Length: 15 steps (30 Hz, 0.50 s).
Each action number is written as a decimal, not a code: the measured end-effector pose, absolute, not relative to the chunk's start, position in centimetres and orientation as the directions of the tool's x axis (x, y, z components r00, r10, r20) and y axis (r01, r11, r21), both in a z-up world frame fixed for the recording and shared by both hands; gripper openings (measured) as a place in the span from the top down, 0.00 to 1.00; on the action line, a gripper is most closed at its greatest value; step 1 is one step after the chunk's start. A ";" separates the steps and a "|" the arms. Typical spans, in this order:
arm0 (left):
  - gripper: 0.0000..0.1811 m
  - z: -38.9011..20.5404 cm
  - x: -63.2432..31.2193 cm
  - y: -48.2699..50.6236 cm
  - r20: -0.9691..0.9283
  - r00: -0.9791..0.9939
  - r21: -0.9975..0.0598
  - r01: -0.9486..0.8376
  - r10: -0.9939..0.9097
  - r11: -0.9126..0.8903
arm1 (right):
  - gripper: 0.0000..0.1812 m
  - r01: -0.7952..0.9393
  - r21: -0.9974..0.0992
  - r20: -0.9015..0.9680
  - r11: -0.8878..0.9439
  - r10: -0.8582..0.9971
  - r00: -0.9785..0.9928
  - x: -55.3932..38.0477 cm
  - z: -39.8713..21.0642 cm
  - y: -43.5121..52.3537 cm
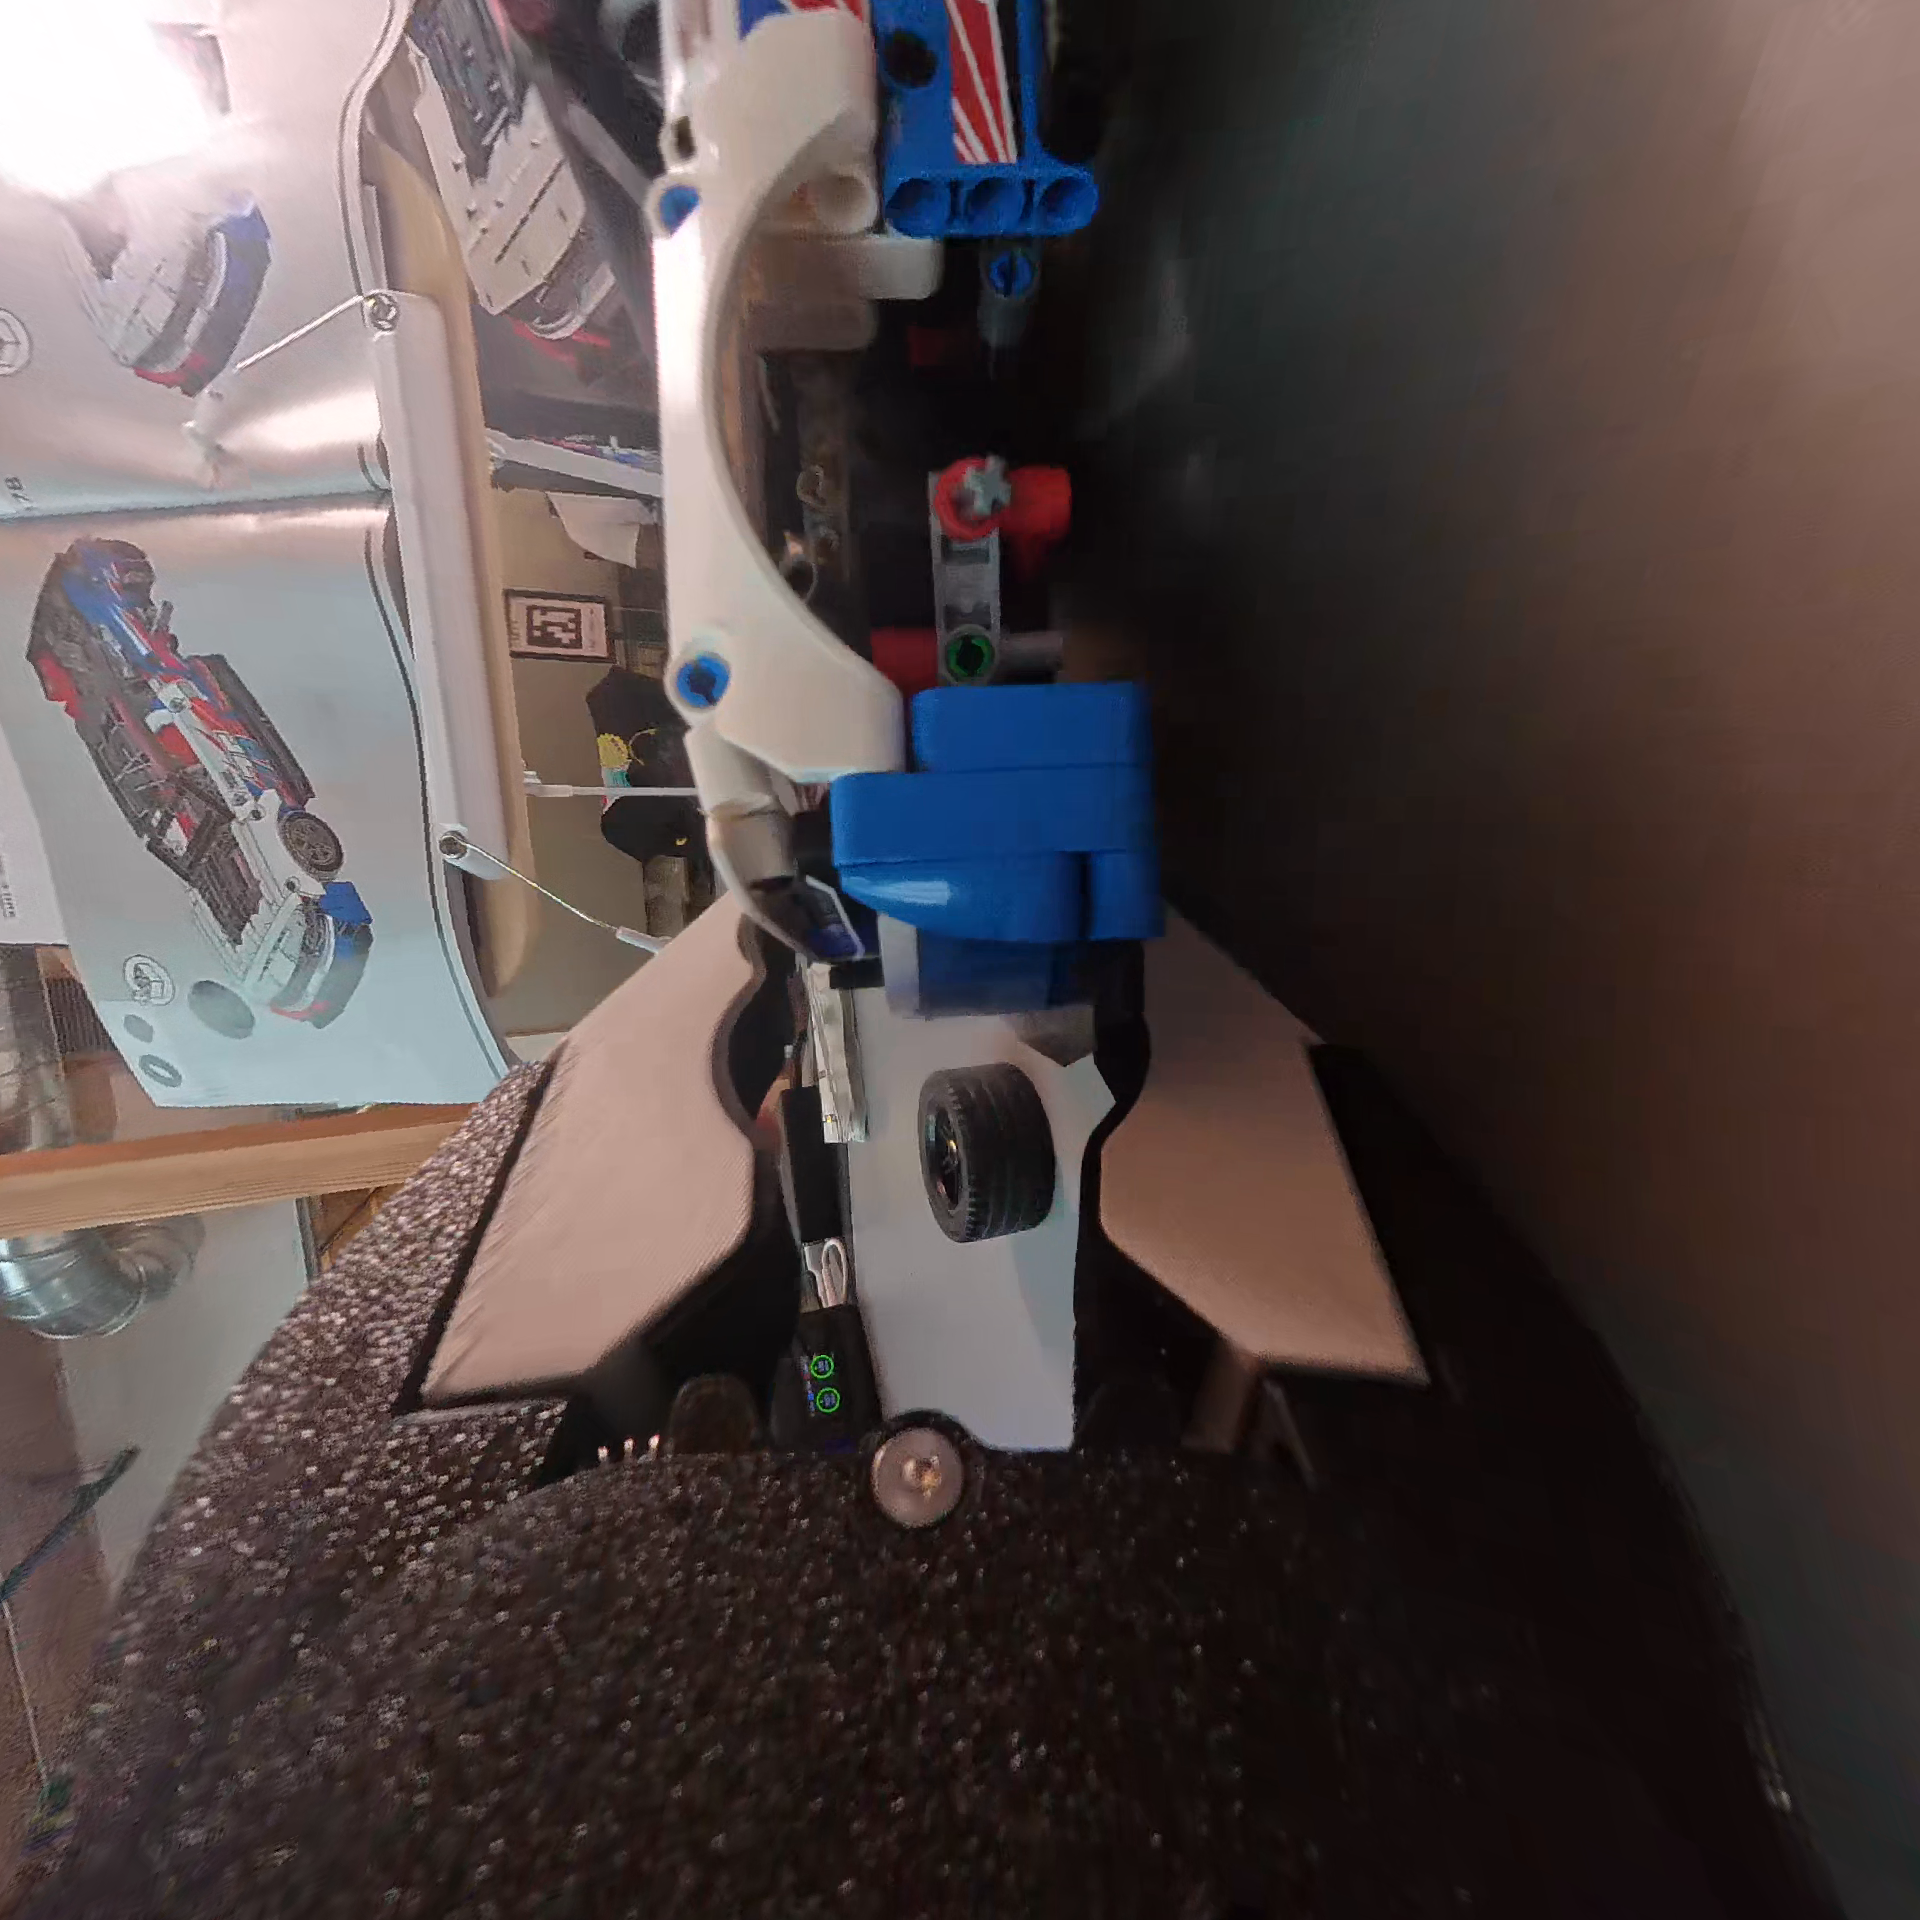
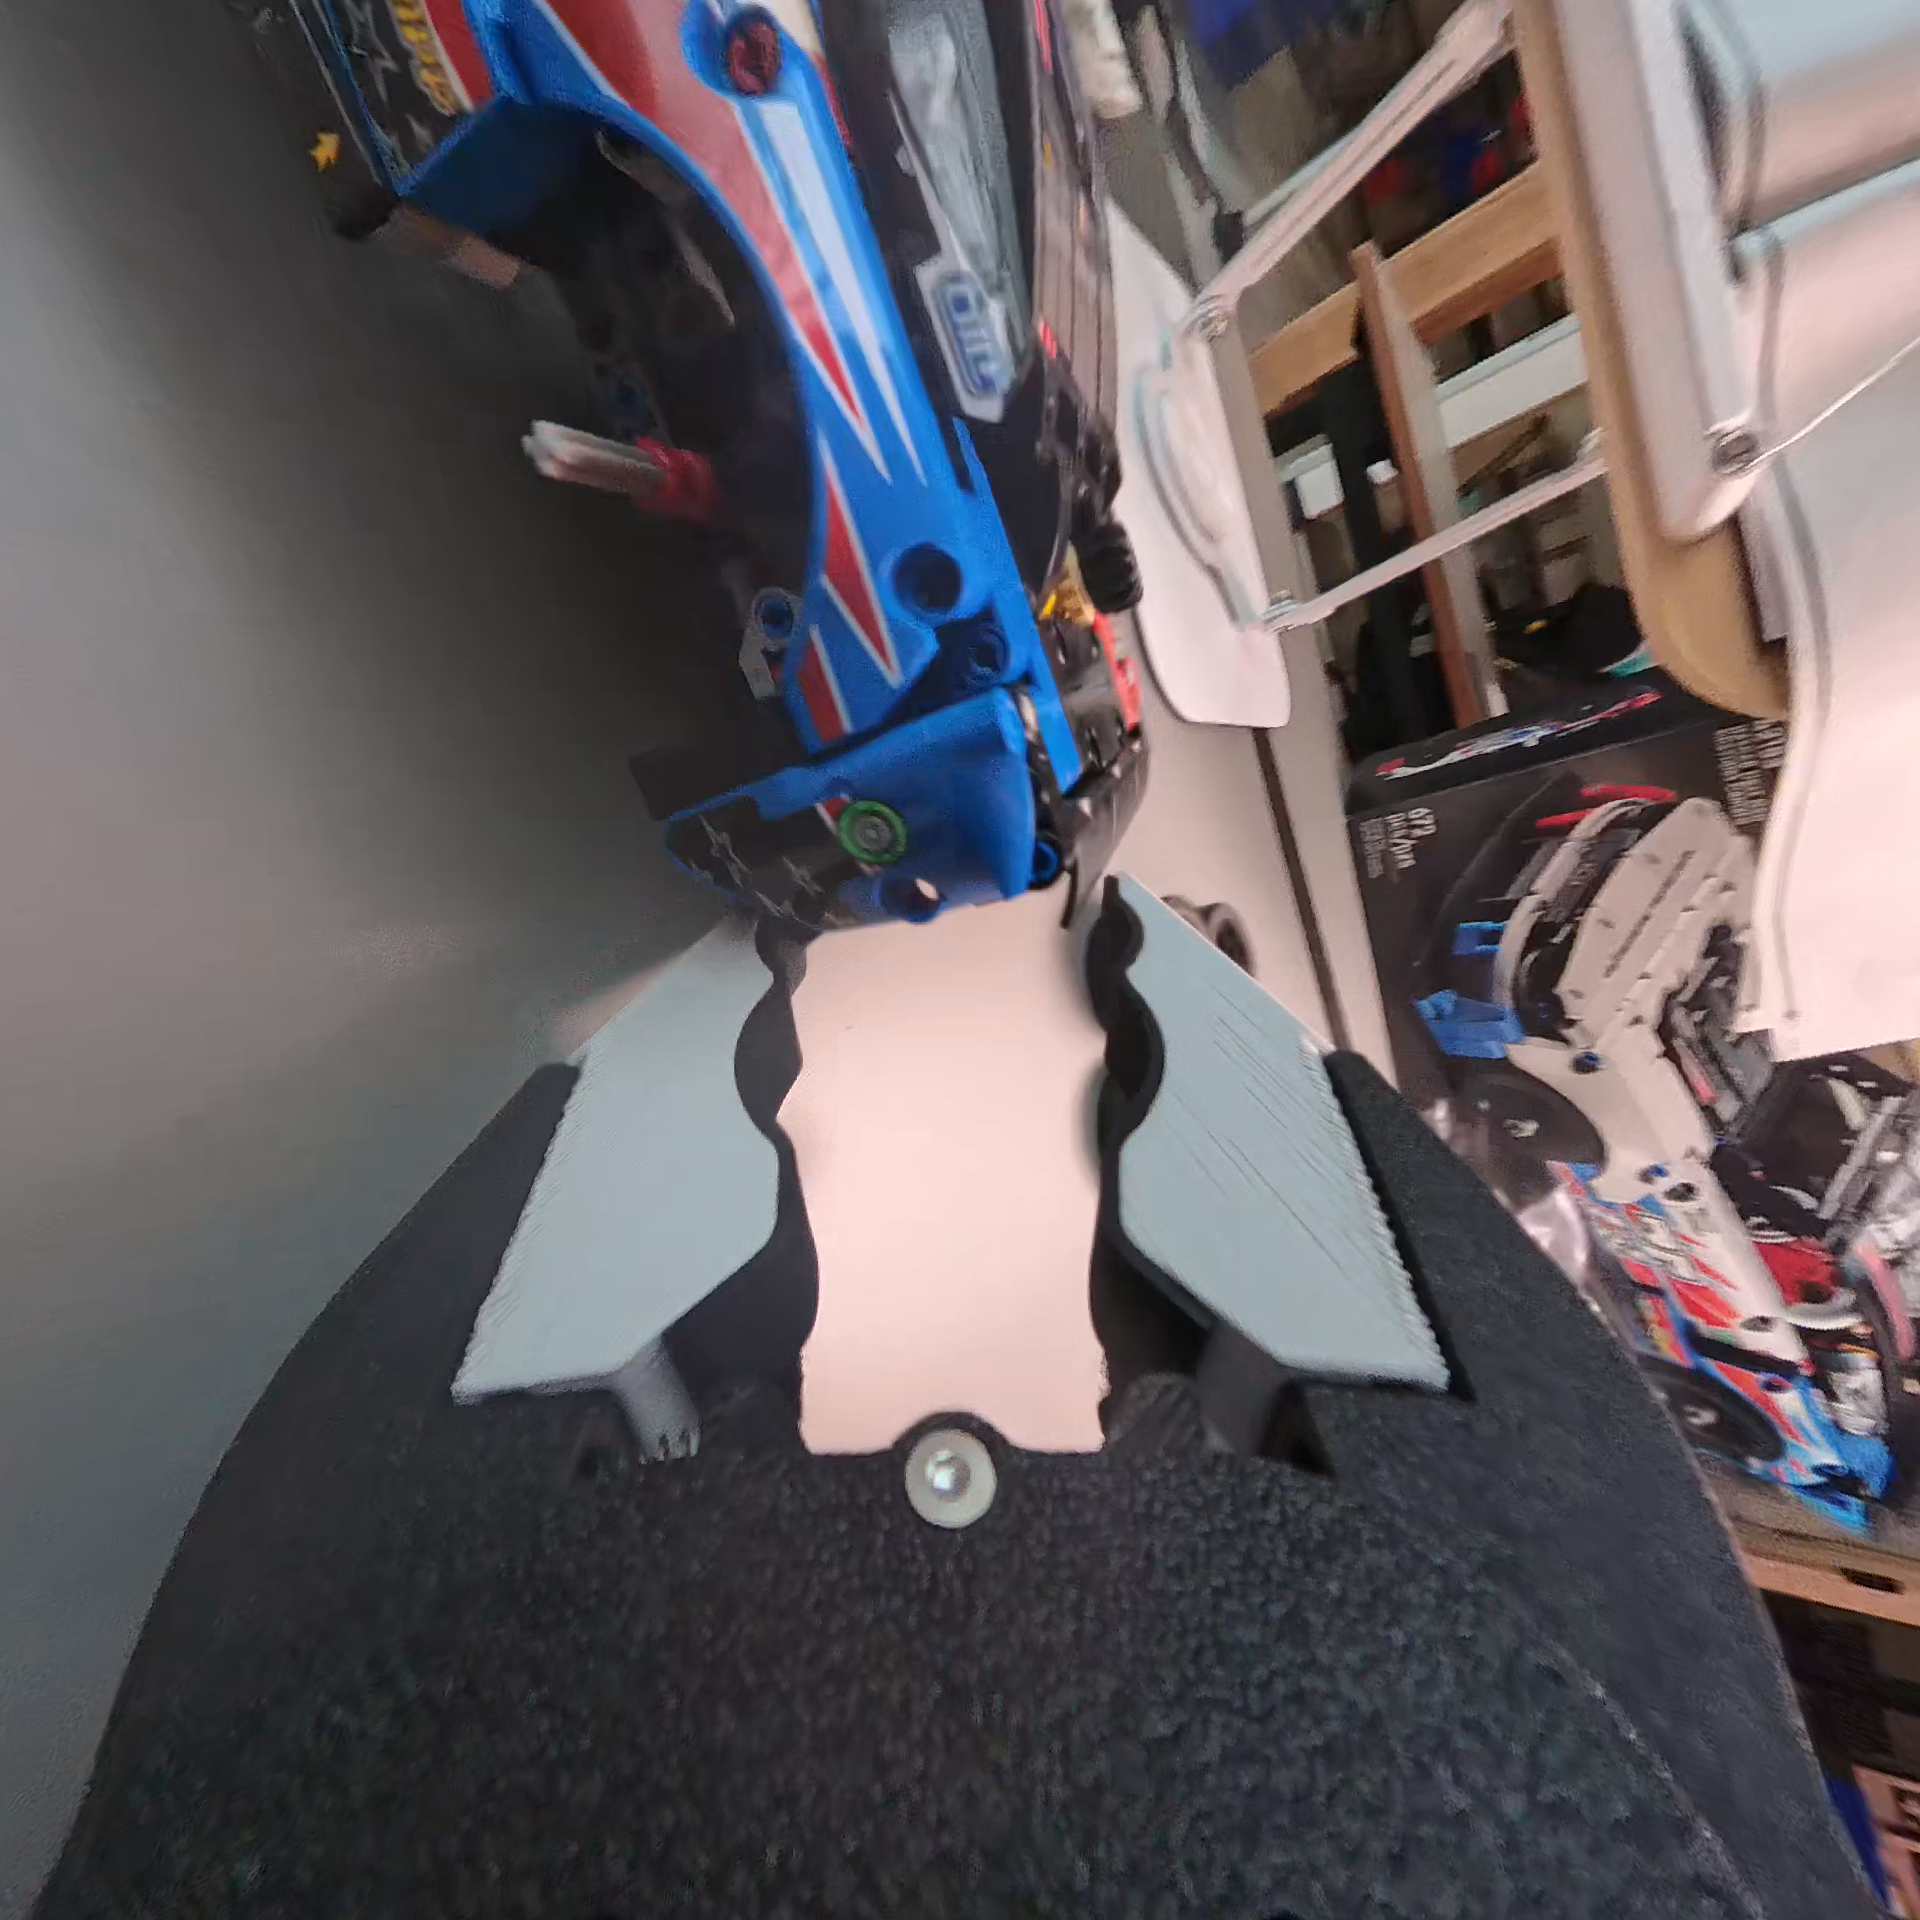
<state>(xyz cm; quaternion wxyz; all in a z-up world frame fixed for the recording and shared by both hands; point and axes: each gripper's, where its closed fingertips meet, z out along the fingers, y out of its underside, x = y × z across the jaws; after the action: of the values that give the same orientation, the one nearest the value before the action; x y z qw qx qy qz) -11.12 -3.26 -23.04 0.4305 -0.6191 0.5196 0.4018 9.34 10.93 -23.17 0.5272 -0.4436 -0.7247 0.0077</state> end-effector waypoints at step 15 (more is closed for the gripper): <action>0.70 -23.3 -11.2 -3.6 -0.954 0.130 -0.101 -0.988 -0.272 -0.120 | 0.74 0.562 -0.660 0.520 0.498 0.843 -0.136 3.5 -15.9 2.1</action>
<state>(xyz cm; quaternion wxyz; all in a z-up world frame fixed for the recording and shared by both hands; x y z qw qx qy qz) -11.19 -3.59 -23.28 0.4262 -0.6193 0.5083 0.4200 3.55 2.05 -15.94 0.4529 -0.4763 -0.7376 0.1550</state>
